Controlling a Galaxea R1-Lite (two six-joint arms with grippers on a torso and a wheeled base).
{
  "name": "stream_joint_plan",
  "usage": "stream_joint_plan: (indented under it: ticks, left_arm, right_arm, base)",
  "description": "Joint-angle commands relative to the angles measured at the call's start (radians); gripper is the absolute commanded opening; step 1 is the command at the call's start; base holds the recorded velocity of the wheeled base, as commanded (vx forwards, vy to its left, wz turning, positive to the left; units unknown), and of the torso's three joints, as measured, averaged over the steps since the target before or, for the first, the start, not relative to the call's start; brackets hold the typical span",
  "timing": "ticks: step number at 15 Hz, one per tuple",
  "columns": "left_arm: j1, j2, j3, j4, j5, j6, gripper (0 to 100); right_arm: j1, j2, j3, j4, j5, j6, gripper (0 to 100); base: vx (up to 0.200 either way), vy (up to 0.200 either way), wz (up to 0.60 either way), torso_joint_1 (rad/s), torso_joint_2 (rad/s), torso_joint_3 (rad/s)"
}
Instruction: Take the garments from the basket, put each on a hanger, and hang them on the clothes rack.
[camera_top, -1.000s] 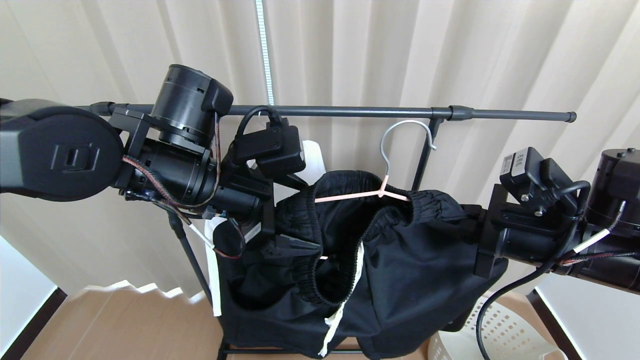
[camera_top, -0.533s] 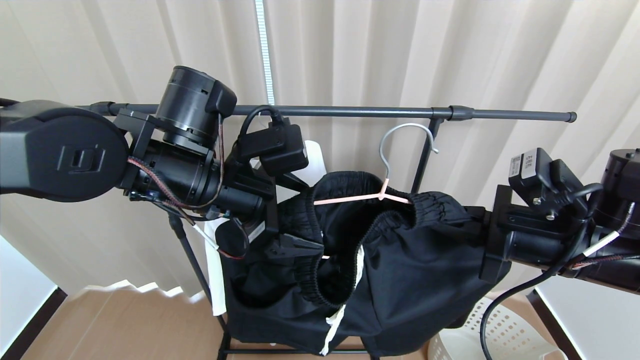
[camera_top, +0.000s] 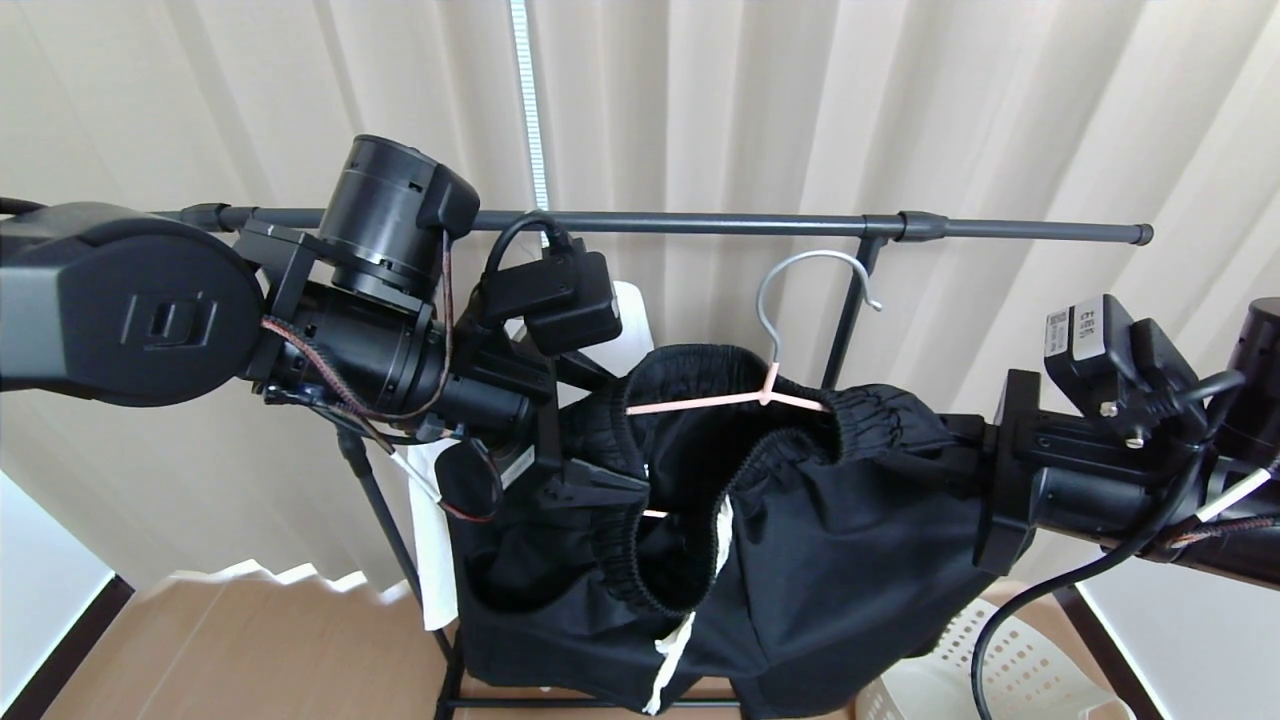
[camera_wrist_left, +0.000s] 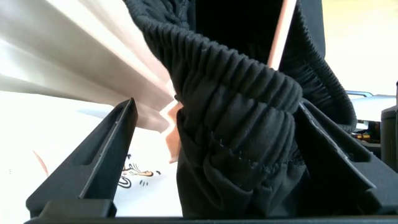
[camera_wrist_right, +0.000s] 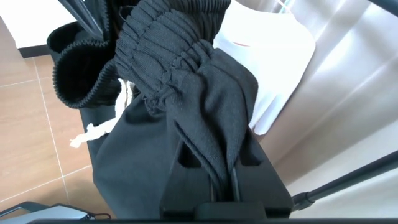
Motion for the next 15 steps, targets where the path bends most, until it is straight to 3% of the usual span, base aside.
stream_joint_plan:
  ticks: [1, 6, 15]
  left_arm:
    - [-0.001, 0.000, 0.004, 0.002, 0.000, 0.000, 0]
    - [-0.011, -0.026, 0.031, 0.000, 0.002, 0.000, 0]
    - [-0.011, -0.052, 0.038, -0.007, 0.029, -0.035, 0]
  right_arm:
    - [0.001, -0.005, 0.000, -0.002, 0.001, 0.000, 0]
    - [0.001, -0.007, 0.017, -0.001, -0.002, -0.053, 0]
    - [-0.002, -0.005, 0.016, 0.001, -0.002, -0.057, 0]
  base:
    - [0.000, 0.000, 0.00, 0.000, 0.00, 0.000]
    - [0.000, 0.000, 0.00, 0.000, 0.00, 0.000]
    - [0.000, 0.000, 0.00, 0.000, 0.00, 0.000]
